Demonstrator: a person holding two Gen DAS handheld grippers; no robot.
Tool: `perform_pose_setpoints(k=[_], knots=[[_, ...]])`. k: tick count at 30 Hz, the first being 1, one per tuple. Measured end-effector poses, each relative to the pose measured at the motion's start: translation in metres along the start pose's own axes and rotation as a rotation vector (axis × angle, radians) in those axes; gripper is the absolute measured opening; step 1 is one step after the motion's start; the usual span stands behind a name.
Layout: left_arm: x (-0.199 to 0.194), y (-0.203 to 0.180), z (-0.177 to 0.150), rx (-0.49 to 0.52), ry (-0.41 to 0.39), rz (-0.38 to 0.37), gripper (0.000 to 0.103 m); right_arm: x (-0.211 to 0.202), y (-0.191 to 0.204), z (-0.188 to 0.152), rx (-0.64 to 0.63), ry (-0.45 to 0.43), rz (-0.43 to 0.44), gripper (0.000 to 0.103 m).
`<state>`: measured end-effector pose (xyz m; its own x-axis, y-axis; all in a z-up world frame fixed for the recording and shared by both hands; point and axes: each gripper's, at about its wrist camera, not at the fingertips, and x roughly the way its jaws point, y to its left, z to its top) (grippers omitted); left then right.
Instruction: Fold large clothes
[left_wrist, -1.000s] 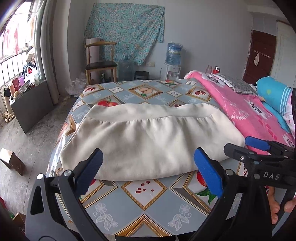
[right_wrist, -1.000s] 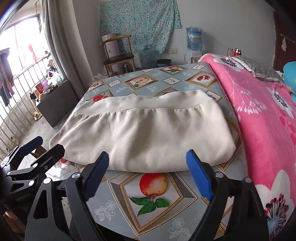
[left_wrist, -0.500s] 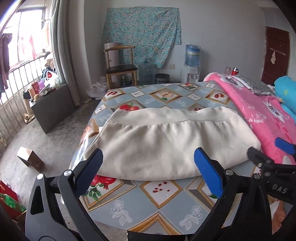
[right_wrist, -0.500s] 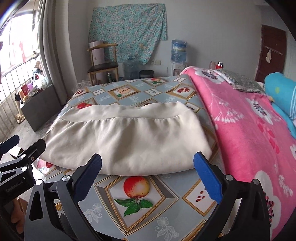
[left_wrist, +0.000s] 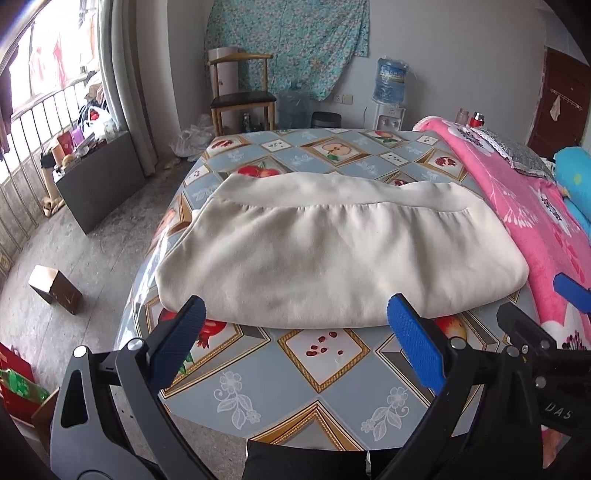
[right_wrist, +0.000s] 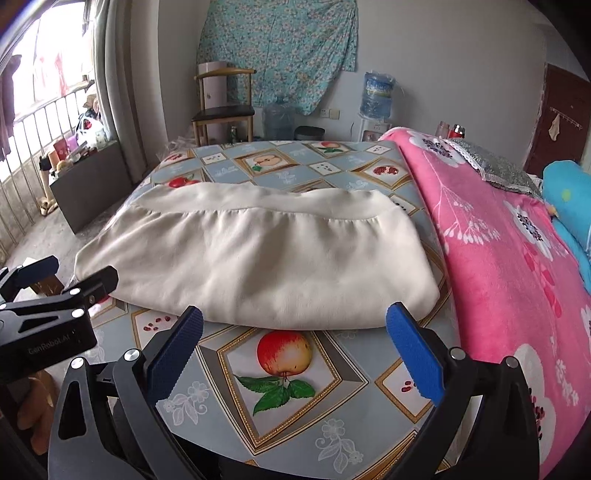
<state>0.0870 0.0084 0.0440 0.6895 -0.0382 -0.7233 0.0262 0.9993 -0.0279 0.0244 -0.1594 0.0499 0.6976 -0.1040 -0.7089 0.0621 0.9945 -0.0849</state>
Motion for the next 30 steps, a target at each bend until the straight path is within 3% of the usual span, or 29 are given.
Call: perform_pose_setpoints(k=[9,23,26,30], knots=[[0.008,0.004,-0.003,0.005,0.043,0.048,0.095,0.006,0.006,-0.001,-0.008,0.02,0.004,0.097],[0.017,0.012,-0.008,-0.028,0.088,0.087,0.095,0.008,0.003,-0.002,0.012,0.014,-0.084,0.097],[0.018,0.012,-0.009,-0.034,0.097,0.084,0.095,0.009,0.002,-0.002,0.014,0.024,-0.071,0.097],[0.02,0.009,-0.012,-0.036,0.113,0.075,0.095,0.01,0.0,-0.005,0.023,0.042,0.01,0.097]])
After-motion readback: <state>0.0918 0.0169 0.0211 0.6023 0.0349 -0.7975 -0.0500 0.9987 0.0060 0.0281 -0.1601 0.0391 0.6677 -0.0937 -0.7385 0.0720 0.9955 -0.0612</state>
